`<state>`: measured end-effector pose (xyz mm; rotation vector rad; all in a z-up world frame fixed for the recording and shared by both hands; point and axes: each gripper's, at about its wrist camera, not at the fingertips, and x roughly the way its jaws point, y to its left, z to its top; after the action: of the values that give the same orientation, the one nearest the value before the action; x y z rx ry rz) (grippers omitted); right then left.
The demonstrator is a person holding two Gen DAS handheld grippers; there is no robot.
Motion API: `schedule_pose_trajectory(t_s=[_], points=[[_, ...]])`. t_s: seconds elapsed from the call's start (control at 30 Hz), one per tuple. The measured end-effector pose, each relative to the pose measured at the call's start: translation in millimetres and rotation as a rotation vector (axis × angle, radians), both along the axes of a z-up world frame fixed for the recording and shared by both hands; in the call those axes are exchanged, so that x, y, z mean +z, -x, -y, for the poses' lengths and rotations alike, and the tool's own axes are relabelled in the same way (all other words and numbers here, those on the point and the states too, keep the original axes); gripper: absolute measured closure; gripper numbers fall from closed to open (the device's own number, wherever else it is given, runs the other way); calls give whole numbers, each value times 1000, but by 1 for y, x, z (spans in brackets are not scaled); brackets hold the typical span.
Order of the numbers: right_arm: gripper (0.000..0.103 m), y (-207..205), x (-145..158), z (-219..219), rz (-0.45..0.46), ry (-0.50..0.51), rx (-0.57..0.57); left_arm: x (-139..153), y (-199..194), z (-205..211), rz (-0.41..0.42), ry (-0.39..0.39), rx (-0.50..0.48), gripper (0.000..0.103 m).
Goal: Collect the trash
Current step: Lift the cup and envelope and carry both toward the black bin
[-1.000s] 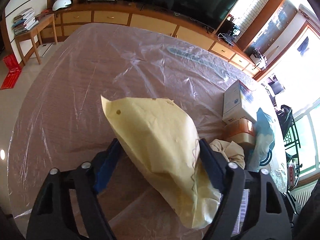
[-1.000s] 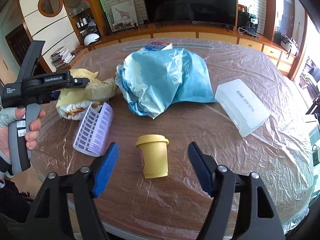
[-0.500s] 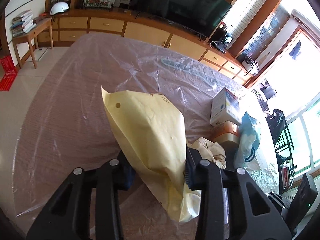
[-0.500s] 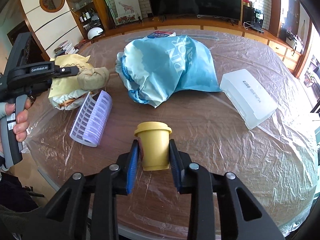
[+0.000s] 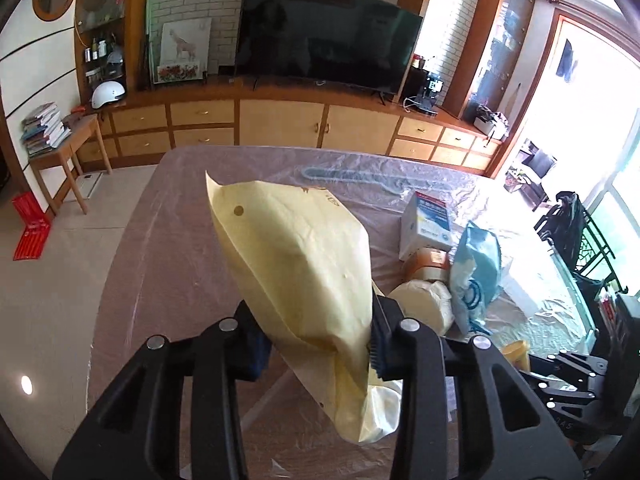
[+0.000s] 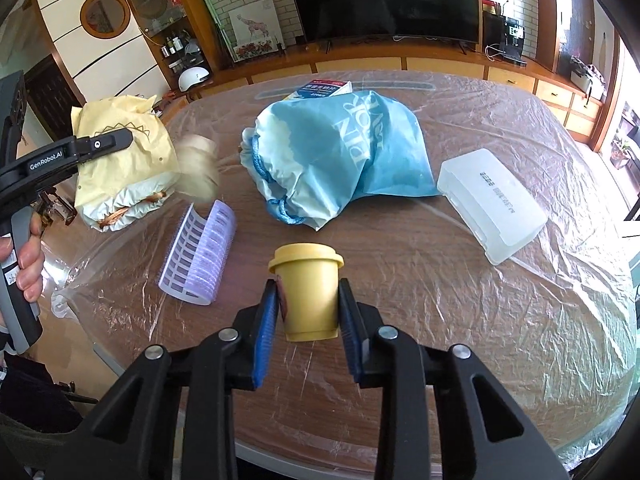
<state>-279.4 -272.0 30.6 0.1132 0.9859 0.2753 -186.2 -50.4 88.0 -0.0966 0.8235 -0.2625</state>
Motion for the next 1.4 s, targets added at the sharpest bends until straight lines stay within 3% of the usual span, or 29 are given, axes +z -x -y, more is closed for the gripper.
schedule_pose_trajectory(t_s=[0.37,0.9,1.4], points=[[73,5,10,5,8,-53,-6,10,18,5,0,66,-38,64],[73,11,24,23,22,-125,-15,3,66,22,-25,64,-127,64],[73,46,47,27,59,-132,27,-1,106,37,-51,66,-204,64]])
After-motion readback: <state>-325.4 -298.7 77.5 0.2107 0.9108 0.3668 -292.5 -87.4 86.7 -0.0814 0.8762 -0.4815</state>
